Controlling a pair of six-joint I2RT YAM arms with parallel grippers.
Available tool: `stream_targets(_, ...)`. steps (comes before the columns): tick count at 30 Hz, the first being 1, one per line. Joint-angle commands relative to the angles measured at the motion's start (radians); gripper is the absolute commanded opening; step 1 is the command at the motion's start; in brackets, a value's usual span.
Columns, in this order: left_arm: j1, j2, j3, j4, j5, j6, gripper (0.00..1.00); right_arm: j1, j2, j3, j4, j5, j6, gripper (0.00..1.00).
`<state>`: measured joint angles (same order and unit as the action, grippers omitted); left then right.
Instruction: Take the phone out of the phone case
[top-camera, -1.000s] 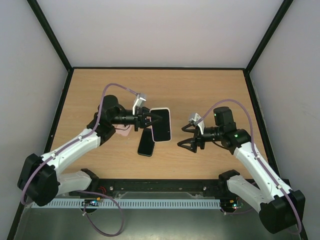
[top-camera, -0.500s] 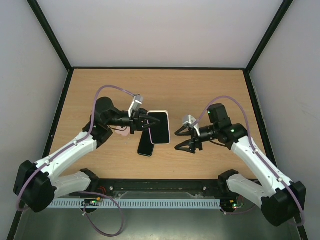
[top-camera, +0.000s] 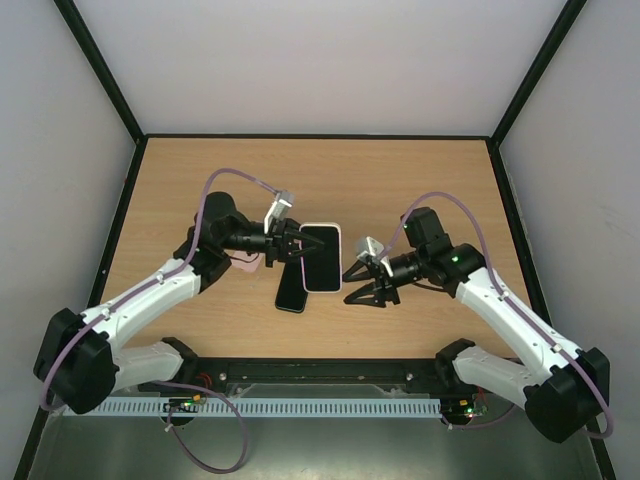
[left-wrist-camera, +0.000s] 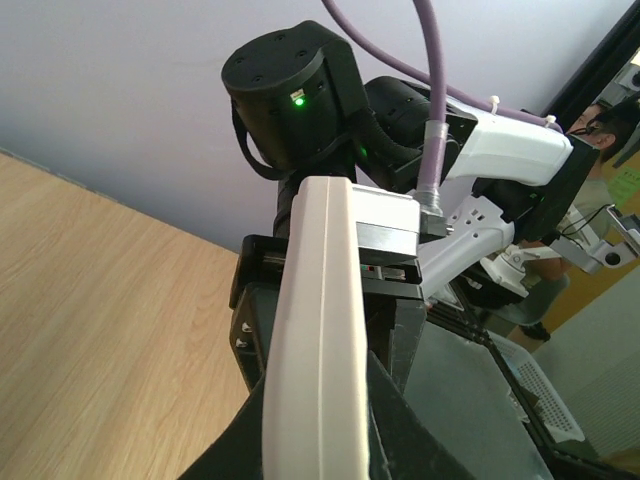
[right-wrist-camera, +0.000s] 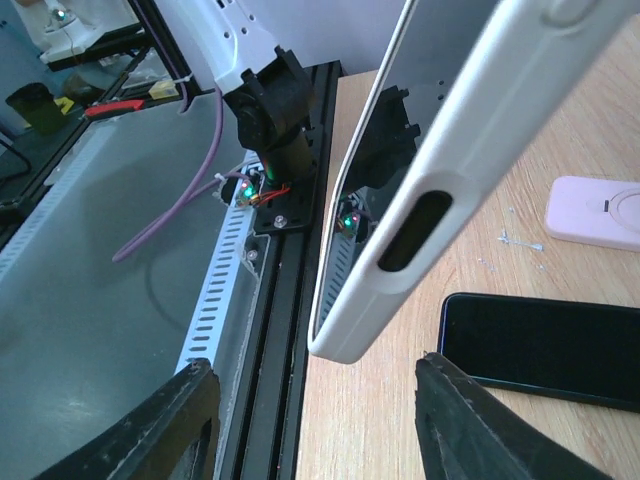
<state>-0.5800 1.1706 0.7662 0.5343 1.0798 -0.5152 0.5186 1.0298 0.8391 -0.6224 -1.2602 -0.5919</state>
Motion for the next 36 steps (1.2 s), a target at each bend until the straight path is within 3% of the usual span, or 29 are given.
stream_targets(1,-0.005,0.011,0.028,0.078,0.036,-0.029,0.02,0.005,-0.020,-0.031,0.044,-0.017,-0.008,0.51)
stream_targets(8,-0.012,0.024,0.029,0.078,0.037,-0.038,0.02,0.005,-0.016,-0.036,0.044,-0.020,-0.020,0.39)
stream_targets(16,-0.014,0.031,0.032,0.072,0.038,-0.042,0.02,0.020,0.012,-0.029,0.128,-0.004,0.077,0.32)
stream_targets(21,-0.016,0.043,0.037,0.066,0.047,-0.051,0.02,0.028,0.026,-0.019,0.097,0.017,0.042,0.21)
stream_targets(31,-0.044,0.065,0.062,0.013,0.103,-0.062,0.03,0.035,0.025,0.005,0.027,0.078,-0.093,0.11)
stream_targets(36,-0.087,0.085,0.094,-0.090,0.144,-0.008,0.02,0.037,0.025,0.029,0.003,0.163,-0.147,0.07)
